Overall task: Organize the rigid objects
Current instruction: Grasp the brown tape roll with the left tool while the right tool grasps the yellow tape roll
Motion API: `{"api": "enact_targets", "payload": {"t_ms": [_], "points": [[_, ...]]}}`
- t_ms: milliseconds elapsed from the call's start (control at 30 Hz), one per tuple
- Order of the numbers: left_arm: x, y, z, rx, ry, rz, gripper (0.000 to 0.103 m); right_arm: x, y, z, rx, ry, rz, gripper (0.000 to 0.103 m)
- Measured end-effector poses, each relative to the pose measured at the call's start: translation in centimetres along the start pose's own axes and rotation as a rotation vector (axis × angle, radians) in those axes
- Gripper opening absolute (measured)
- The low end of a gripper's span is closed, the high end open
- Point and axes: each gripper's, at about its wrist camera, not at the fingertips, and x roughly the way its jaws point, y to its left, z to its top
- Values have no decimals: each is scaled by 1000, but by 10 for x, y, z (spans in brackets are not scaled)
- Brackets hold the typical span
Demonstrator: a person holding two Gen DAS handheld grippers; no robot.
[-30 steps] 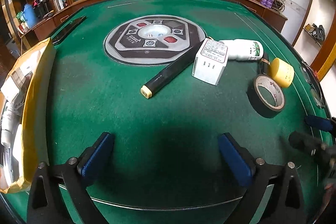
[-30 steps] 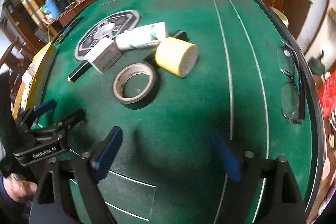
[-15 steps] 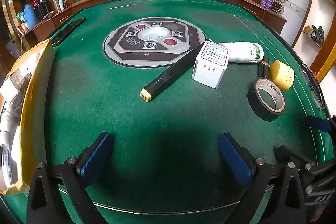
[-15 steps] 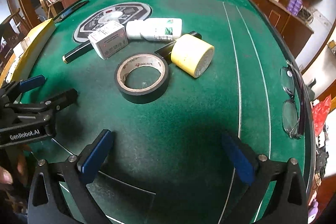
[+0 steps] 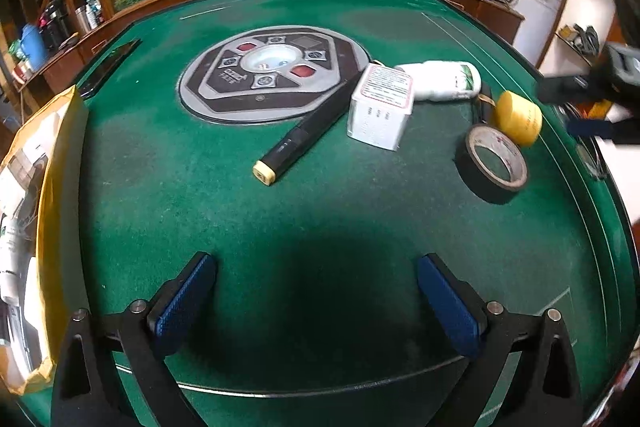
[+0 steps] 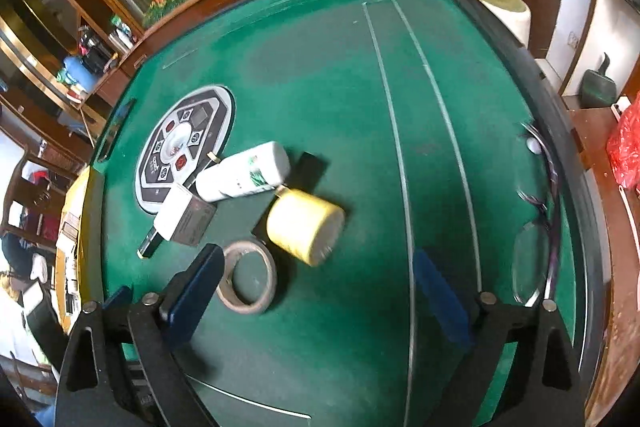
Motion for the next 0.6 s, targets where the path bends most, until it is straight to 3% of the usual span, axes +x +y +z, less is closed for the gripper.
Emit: {"api": "enact_targets", "payload": {"t_ms": [133, 200, 267, 300, 367, 600], "points": [[-8, -3, 0, 4, 11, -32, 99, 12, 12, 9, -12, 19, -12, 77], [-12, -5, 0, 11, 4, -34, 99, 23, 14, 14, 8, 61, -15, 62], [-17, -5, 2, 16, 1, -35, 99, 32, 14, 15, 19, 90, -50, 57], [-19, -5, 3, 17, -1, -40, 99, 35, 13, 14, 22, 97, -61, 46], [-24, -6, 6, 17, -7, -58, 99, 35, 7, 11, 41, 110, -57, 38], [-37, -29, 25, 76, -22, -136, 99, 4, -11, -12, 51, 85, -33, 34]]}}
